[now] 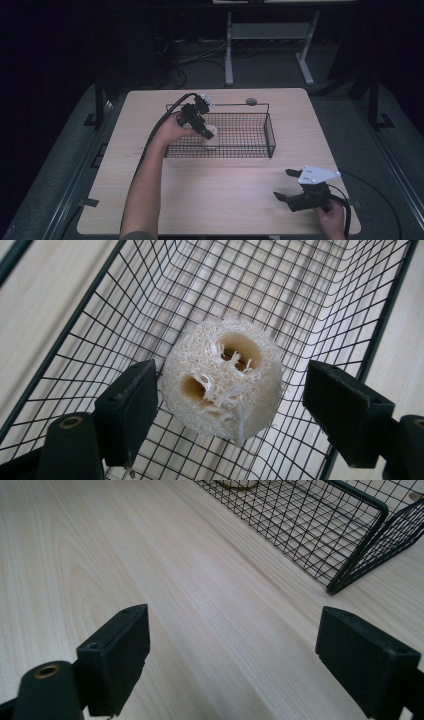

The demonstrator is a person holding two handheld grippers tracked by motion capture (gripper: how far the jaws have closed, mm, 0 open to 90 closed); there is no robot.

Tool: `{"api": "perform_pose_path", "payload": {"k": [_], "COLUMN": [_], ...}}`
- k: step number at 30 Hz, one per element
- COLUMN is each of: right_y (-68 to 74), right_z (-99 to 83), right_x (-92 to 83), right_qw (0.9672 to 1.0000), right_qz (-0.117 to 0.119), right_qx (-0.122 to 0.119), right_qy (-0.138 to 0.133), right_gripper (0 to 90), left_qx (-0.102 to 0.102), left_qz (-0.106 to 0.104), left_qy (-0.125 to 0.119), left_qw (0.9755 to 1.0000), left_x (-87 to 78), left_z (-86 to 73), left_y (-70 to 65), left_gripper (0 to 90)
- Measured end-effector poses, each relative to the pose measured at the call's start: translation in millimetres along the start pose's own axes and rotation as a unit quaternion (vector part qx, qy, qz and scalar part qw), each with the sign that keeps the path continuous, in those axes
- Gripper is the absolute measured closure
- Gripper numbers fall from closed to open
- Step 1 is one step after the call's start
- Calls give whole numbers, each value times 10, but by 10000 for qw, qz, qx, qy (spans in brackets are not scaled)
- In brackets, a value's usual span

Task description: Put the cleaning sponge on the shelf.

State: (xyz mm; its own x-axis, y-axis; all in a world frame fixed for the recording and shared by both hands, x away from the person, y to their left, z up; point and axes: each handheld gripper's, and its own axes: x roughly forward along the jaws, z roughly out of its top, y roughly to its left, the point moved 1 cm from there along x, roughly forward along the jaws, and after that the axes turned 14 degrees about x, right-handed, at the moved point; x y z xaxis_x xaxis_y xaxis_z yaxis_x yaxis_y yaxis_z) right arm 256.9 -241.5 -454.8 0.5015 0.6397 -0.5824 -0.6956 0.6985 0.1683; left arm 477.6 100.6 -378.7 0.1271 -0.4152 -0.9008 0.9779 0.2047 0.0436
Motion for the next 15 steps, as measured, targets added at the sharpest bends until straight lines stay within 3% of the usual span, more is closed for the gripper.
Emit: {"api": "perform_pose_path", "payload": {"k": [15], "right_y": [13], "right_z": [4], "right_x": [7], "right_qw": [10000], "right_qz": [2], "right_qx": [-10], "right_qy": [2], "right_gripper": [135], "left_qx": [-6], "left_qz": [33], "left_qy": [-86], "left_qw": [10000], "left_x": [-101], "left_z": [-56], "left_y": [-48], "left_gripper": [219]}}
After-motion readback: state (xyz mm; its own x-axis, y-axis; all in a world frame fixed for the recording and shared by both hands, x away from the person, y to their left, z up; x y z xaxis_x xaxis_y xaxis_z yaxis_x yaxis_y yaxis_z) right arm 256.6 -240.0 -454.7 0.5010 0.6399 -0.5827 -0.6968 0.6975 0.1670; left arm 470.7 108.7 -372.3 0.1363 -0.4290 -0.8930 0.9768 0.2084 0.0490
